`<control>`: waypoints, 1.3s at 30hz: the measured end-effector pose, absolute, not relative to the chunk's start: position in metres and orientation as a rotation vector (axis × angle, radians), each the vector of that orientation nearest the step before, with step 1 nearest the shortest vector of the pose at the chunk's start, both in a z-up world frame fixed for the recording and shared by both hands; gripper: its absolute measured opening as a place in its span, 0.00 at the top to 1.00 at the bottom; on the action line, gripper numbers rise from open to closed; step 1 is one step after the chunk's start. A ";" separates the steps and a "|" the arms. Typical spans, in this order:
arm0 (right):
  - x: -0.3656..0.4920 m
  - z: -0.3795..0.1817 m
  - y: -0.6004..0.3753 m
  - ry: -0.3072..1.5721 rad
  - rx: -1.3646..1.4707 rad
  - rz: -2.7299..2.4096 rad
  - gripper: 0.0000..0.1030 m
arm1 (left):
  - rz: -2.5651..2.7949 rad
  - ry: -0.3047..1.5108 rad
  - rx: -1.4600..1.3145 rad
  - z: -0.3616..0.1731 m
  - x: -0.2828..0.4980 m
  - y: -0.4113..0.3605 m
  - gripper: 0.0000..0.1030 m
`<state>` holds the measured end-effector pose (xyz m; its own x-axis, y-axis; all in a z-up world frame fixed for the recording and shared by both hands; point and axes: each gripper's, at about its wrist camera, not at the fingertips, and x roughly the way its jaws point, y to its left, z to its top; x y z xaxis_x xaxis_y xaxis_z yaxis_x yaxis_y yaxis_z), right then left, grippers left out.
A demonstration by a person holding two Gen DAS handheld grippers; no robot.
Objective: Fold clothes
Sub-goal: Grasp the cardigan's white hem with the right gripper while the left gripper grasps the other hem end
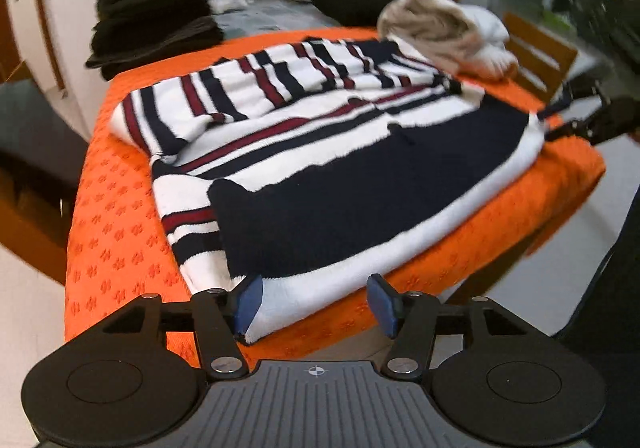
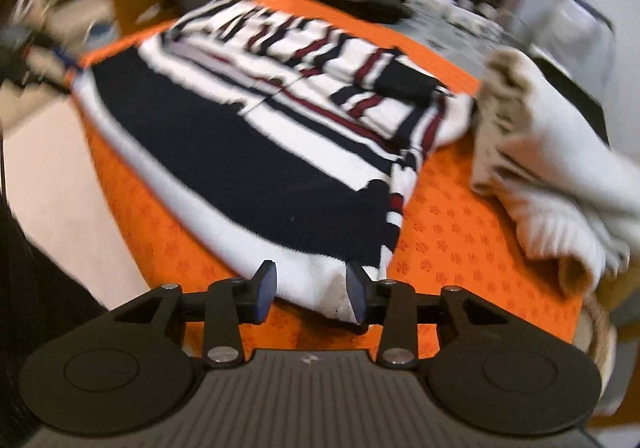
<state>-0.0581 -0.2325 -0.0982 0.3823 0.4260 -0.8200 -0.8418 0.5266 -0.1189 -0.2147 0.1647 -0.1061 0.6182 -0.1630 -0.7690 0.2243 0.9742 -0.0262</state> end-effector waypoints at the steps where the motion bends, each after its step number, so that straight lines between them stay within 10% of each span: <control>1: -0.059 -0.100 -0.230 0.818 -0.622 0.883 0.57 | -0.231 0.890 0.082 -0.109 -0.212 0.164 0.41; 20: -0.069 -0.123 -0.214 0.751 -0.965 1.024 0.56 | -0.194 0.925 0.150 -0.126 -0.198 0.147 0.39; 24: -0.056 -0.117 -0.216 0.773 -0.893 1.018 0.86 | -0.137 0.916 0.116 -0.120 -0.195 0.155 0.91; 39: 0.000 -0.036 -0.212 0.800 -0.646 0.906 0.88 | 0.014 0.916 -0.064 -0.045 -0.155 0.171 0.91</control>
